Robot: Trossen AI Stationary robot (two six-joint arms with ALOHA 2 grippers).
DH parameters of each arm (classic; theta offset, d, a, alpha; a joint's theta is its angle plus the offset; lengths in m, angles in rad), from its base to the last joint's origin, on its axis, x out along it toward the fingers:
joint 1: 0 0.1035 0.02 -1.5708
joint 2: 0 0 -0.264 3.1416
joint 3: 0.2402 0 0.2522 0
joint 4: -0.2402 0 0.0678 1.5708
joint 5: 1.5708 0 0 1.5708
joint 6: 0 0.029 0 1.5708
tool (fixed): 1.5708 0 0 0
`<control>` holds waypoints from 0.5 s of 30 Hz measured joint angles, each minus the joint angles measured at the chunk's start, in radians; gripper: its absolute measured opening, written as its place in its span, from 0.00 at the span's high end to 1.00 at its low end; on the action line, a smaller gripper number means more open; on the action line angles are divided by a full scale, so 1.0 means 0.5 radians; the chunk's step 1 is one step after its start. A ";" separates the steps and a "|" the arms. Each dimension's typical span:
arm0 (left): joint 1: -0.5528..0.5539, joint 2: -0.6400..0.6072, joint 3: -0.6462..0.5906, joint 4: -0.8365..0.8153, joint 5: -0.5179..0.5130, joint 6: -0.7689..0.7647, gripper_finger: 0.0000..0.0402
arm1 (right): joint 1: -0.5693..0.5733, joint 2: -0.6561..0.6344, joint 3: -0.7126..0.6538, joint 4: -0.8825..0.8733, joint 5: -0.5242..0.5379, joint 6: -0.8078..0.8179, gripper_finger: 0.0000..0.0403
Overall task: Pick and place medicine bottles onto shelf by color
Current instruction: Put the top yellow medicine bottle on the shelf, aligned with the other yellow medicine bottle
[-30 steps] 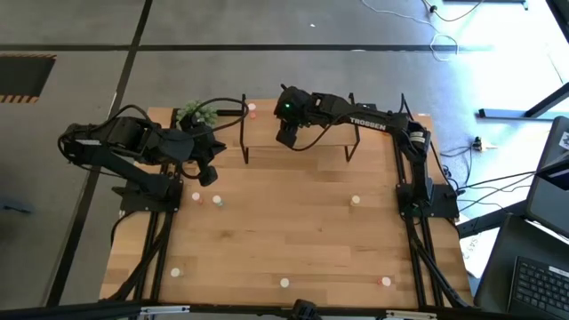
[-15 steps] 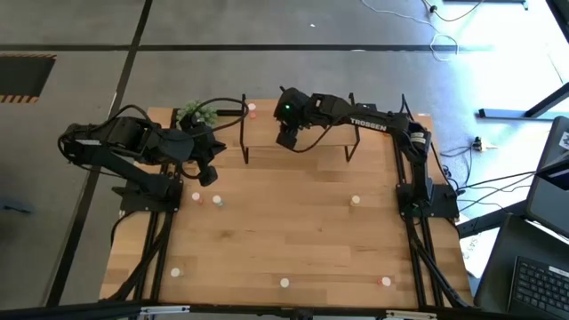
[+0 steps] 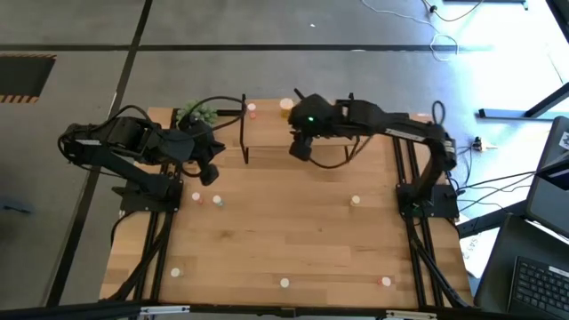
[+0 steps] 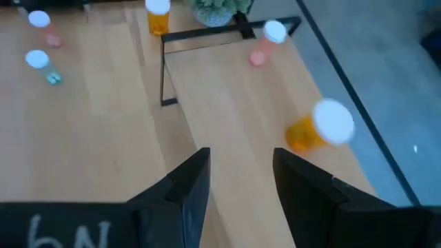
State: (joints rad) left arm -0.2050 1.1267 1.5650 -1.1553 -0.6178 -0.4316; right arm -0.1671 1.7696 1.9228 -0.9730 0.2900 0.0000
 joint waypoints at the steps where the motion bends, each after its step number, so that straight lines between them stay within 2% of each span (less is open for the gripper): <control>1: 0.000 0.000 0.001 -0.002 0.000 -0.050 0.93 | 0.021 -0.030 0.000 -0.056 0.007 0.046 0.60; 10: 0.000 0.000 0.000 -0.040 0.044 -0.226 0.93 | 0.233 -0.249 0.001 -0.594 0.007 0.445 0.60; 15: 0.000 0.000 0.000 -0.149 0.121 -0.277 0.93 | 0.387 -0.358 0.001 -0.697 0.009 0.535 0.60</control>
State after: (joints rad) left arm -0.2050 1.1267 1.5650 -1.2301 -0.5574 -0.5701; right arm 0.0265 1.5905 1.9232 -1.3216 0.2947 0.2675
